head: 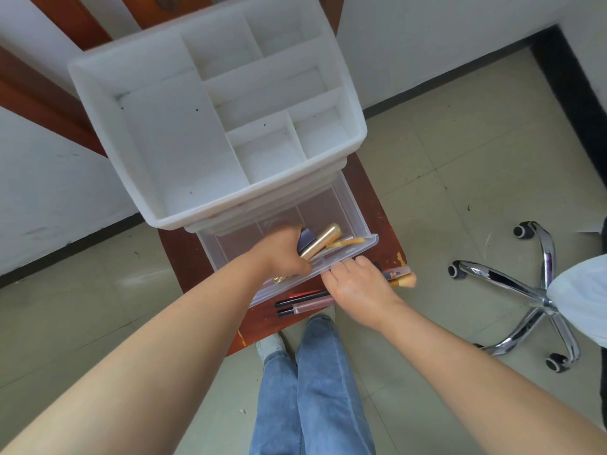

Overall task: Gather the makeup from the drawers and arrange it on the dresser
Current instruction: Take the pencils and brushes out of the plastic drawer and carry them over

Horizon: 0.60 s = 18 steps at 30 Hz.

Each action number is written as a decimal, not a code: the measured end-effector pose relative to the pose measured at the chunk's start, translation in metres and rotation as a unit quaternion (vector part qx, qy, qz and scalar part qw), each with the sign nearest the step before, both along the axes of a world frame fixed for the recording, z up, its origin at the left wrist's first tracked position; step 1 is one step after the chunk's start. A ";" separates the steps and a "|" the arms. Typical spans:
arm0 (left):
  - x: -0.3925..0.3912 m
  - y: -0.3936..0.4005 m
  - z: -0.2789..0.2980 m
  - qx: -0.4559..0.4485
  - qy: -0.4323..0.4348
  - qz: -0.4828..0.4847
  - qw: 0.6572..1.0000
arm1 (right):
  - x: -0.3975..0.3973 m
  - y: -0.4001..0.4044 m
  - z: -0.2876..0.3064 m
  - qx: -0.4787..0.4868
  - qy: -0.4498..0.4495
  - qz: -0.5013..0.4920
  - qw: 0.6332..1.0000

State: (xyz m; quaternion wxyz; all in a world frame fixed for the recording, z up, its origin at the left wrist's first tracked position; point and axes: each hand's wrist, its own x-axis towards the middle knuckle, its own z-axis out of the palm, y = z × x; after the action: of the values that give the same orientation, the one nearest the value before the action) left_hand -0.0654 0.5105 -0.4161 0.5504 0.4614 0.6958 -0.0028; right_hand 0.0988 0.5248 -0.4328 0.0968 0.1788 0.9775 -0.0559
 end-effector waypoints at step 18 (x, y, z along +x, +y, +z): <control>-0.049 -0.059 0.062 0.070 0.080 0.113 0.988 | -0.032 0.000 0.023 -0.039 -0.061 -0.033 0.997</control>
State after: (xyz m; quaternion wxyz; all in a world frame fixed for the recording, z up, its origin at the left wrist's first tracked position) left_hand -0.1149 0.4514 -0.3542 0.4561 0.4154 0.7838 0.0715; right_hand 0.0668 0.5244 -0.4101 0.1618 0.2098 0.9604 -0.0864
